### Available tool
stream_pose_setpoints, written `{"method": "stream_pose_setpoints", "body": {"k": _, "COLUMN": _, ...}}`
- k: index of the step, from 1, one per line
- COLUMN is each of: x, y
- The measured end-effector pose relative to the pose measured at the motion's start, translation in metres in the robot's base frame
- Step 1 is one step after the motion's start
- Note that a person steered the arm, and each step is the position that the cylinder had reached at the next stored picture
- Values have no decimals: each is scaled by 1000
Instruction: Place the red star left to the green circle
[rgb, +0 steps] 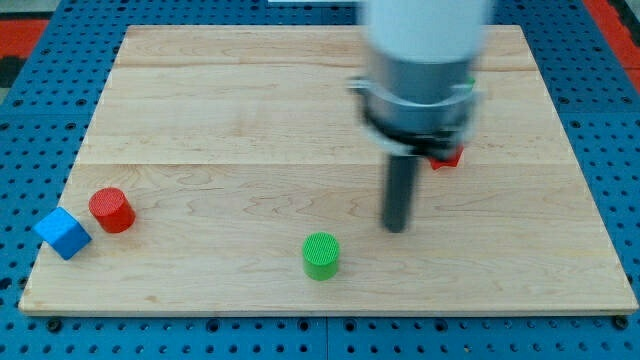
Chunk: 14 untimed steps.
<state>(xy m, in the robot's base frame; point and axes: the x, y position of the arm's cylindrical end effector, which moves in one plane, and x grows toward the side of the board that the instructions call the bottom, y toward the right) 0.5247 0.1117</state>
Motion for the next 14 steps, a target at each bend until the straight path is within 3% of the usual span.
{"method": "stream_pose_setpoints", "body": {"k": 1, "x": -53, "y": 54}}
{"method": "stream_pose_setpoints", "body": {"k": 2, "x": -102, "y": 71}}
{"method": "stream_pose_setpoints", "body": {"k": 5, "x": -112, "y": -95}}
{"method": "stream_pose_setpoints", "body": {"k": 6, "x": -138, "y": -120}}
{"method": "stream_pose_setpoints", "body": {"k": 8, "x": -90, "y": -164}}
{"method": "stream_pose_setpoints", "body": {"k": 10, "x": -93, "y": -116}}
{"method": "stream_pose_setpoints", "body": {"k": 12, "x": -42, "y": -151}}
{"method": "stream_pose_setpoints", "body": {"k": 13, "x": -40, "y": -183}}
{"method": "stream_pose_setpoints", "body": {"k": 14, "x": -66, "y": -172}}
